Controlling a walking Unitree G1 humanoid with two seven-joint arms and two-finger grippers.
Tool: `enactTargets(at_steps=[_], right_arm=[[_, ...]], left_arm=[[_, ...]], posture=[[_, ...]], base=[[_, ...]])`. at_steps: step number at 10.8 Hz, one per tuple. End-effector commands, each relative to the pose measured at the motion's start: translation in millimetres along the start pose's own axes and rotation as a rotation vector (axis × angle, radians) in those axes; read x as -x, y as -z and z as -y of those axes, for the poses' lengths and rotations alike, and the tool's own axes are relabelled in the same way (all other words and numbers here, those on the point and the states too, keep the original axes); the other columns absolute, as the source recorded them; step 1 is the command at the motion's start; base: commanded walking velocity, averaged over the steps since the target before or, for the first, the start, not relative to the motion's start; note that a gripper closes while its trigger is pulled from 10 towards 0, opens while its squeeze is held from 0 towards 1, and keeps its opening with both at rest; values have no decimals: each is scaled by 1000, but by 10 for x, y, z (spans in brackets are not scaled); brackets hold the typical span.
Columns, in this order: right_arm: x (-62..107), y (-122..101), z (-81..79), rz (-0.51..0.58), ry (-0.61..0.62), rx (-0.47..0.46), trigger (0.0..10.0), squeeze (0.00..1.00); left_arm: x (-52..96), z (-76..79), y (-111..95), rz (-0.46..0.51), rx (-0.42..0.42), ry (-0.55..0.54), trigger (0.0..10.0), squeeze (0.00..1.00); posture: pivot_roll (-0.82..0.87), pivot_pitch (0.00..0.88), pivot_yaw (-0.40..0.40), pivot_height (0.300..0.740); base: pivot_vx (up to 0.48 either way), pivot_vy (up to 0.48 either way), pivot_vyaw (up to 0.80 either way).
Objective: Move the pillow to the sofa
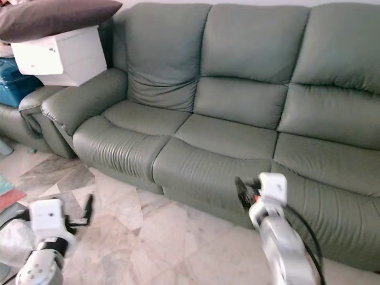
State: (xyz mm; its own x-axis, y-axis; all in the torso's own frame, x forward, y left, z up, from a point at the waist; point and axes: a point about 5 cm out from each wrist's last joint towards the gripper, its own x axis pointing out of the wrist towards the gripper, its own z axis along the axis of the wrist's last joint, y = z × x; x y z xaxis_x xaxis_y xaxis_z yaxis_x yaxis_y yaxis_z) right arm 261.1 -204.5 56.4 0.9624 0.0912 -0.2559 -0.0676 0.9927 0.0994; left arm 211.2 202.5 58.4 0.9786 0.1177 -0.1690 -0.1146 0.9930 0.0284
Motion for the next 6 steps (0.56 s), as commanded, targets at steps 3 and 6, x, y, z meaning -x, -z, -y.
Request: enactTargets(at_steps=[3, 6], right_arm=[[-11, -200, -199, 2, -63, 15, 10000, 0], [11, -280, -136, 18, -14, 19, 10000, 0]], left_arm=[[48, -18, -75, 21, -8, 19, 10000, 0], [56, -13, -45, 11, 30, 25, 10000, 0]], posture=[[-154, 20, 70, 740], [-160, 19, 55, 740]], base=[[0, 0, 0], [0, 0, 0]])
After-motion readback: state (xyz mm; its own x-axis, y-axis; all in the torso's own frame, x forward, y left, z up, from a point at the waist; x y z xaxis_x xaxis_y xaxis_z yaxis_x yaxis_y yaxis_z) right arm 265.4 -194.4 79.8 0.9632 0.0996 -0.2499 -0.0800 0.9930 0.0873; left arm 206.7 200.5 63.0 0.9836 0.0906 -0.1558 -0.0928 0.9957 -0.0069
